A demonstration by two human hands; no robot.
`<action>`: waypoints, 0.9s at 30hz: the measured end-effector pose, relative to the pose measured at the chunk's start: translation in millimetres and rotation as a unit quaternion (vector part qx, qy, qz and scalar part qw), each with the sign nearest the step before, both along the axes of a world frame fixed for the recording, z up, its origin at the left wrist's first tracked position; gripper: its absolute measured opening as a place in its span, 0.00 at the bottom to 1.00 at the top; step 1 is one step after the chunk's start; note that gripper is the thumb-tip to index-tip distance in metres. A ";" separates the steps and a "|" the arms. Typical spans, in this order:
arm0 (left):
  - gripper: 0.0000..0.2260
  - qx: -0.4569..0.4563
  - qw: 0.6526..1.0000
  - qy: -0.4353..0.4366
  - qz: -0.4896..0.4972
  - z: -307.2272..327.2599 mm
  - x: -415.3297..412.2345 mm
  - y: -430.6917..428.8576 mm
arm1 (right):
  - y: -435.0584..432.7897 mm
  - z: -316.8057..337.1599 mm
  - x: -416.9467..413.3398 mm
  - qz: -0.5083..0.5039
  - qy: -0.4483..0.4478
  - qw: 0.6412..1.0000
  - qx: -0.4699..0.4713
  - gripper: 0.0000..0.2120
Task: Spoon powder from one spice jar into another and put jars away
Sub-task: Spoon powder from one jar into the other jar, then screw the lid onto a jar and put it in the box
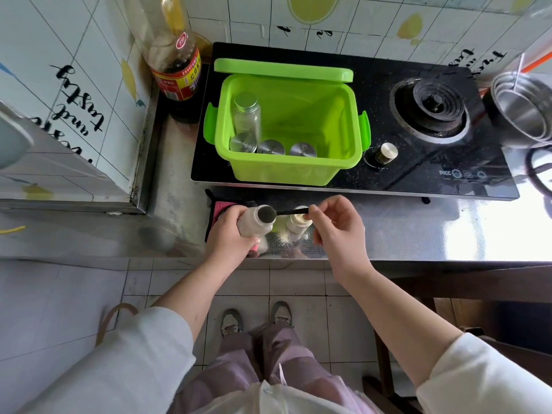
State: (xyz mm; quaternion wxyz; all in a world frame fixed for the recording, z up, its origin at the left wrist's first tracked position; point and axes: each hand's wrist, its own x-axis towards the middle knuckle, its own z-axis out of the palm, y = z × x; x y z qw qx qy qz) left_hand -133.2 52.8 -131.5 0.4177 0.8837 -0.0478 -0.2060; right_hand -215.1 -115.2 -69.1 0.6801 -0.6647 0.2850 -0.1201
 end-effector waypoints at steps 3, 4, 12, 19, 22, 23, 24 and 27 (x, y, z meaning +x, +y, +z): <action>0.21 -0.002 1.000 0.004 0.003 -2.7 2.4 1.8 | 2.9 0.4 2.8 -0.005 -0.004 1.000 0.000 0.09; 0.21 -0.005 1.000 0.017 0.016 -3.7 3.6 2.9 | 2.0 -0.7 4.1 -0.025 -0.003 0.999 0.034 0.09; 0.24 -0.050 0.989 0.086 0.106 -15.2 9.8 9.9 | 3.5 -38.6 -6.9 -0.136 0.079 0.936 0.314 0.07; 0.22 -0.059 0.985 0.088 0.134 -19.5 10.1 18.0 | 29.0 -82.0 -9.6 -0.171 0.161 0.867 0.440 0.03; 0.23 -0.060 0.985 0.087 0.135 -20.6 11.3 21.8 | 36.9 -98.8 -6.1 -0.196 0.158 0.825 0.506 0.02; 0.23 -0.064 0.985 0.086 0.132 -19.8 11.9 21.7 | 39.5 -103.5 -4.8 -0.201 0.157 0.818 0.516 0.02; 0.22 -0.065 0.986 0.085 0.128 -19.3 12.4 21.7 | 41.9 -107.5 -3.2 -0.207 0.158 0.812 0.522 0.04; 0.22 -0.067 0.988 0.083 0.116 -17.7 12.7 19.5 | 48.0 -118.7 3.2 -0.228 0.169 0.800 0.529 0.06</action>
